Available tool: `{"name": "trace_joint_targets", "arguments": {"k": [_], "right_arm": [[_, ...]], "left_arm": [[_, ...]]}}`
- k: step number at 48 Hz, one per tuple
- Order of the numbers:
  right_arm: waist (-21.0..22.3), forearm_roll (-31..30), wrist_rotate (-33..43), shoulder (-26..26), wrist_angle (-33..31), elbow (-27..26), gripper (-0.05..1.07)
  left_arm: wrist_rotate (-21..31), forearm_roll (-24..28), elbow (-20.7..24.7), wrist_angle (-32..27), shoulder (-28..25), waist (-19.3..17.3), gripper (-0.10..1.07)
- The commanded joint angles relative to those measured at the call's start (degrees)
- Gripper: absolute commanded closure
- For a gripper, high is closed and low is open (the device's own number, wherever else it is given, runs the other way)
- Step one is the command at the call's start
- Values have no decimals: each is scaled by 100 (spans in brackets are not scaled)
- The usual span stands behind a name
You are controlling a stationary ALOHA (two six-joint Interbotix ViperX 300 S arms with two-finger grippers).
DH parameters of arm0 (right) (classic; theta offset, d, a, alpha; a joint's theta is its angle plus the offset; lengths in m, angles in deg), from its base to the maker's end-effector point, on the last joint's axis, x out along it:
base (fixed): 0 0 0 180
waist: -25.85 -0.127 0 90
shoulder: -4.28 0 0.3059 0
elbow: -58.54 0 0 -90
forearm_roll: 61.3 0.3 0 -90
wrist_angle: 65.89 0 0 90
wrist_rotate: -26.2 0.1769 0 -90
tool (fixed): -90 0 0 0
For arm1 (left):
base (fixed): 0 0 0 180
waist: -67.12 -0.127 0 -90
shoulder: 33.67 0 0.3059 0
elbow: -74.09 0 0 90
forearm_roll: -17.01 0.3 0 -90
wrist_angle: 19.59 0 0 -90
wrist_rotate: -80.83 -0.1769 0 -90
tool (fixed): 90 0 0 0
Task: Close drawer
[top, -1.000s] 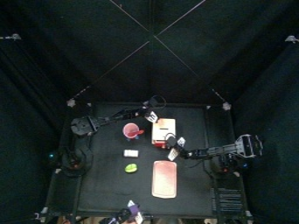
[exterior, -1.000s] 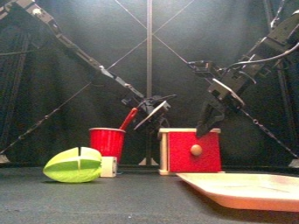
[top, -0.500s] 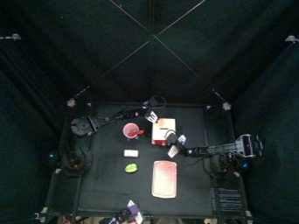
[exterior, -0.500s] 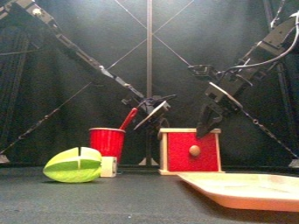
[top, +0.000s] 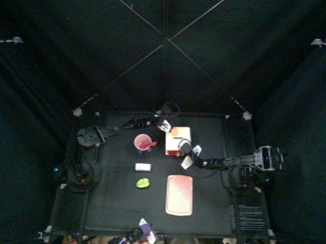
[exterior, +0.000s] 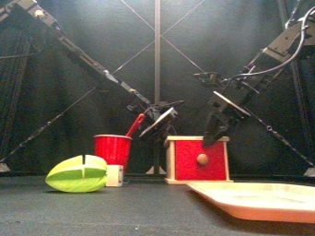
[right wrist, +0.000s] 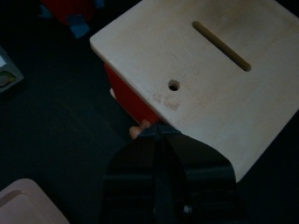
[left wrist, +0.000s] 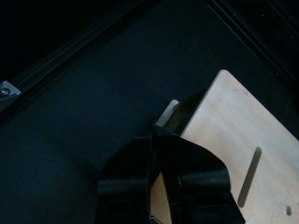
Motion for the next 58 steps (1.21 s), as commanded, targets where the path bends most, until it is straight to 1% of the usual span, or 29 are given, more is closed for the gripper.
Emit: {"name": "trace_joint_targets", "arguments": {"k": [1,7,21,28,35,43,49,58], "right_arm": [[70,-35,-9,-62,-18,-167,56],[-44,-35,-9,-70,-26,-220,56],[-79,-9,-9,-53,-18,-255,56],[-211,26,-18,-114,-18,-255,56],[-352,9,-18,-334,-53,-255,56],[-563,9,-9,-650,-53,-229,56],[-747,-9,-18,-826,-53,-193,56],[-879,-44,-9,-984,-53,-141,56]], "left_arm": [[-9,9,62,-18,132,79,49],[-9,0,79,-18,132,79,49],[-9,9,132,-18,132,79,49],[-18,44,114,26,246,79,49],[-9,88,123,158,378,79,49],[-26,97,123,501,571,88,49],[-35,123,114,624,729,88,49],[-35,149,123,765,1002,308,49]]}}
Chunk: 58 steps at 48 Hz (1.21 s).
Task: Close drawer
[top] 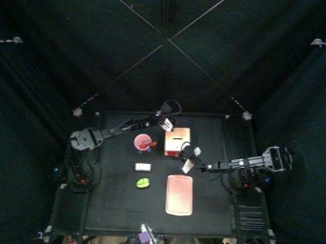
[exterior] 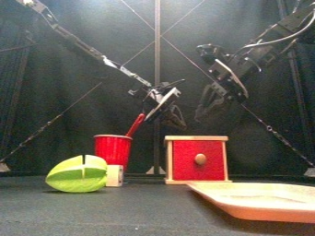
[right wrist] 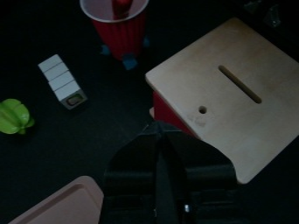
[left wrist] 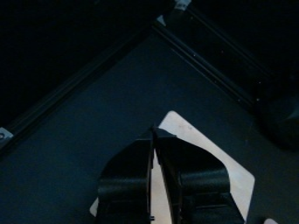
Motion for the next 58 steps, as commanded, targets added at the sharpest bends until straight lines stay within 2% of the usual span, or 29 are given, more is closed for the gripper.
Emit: {"name": "trace_joint_targets", "arguments": {"k": [1,9,37,58], "right_arm": [[-26,-53,-9,-202,-18,-18,56],[-79,-44,-9,-334,-18,70,56],[-158,9,18,-677,-18,334,56],[-167,18,18,-677,9,369,56]], "left_arm": [[-26,35,114,176,360,149,49],[-26,229,26,554,589,369,49],[-26,413,-888,976,1354,773,49],[-9,949,-1600,1582,1828,1380,49]]}}
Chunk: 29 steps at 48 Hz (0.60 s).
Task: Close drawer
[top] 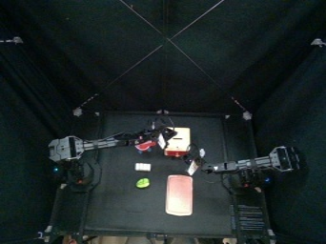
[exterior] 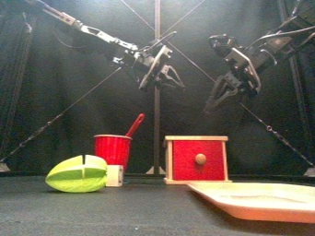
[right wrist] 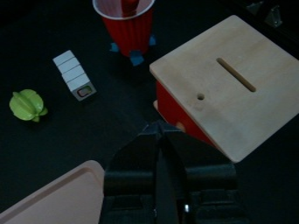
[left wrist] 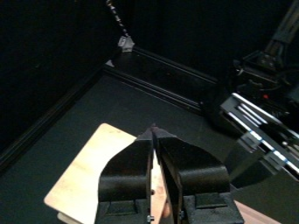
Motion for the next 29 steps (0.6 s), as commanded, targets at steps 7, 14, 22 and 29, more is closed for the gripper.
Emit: {"name": "trace_joint_targets", "arguments": {"k": [7,14,22,29], "right_arm": [[-18,-18,9,-114,9,-44,56],[-18,-18,9,-114,9,-44,56],[-18,-18,9,-114,9,-26,56],[-26,0,18,-114,9,0,56]], "left_arm": [[0,114,-185,220,308,229,49],[0,105,-352,369,422,281,49],[18,88,-589,554,519,308,49],[18,88,-791,659,615,422,49]]}}
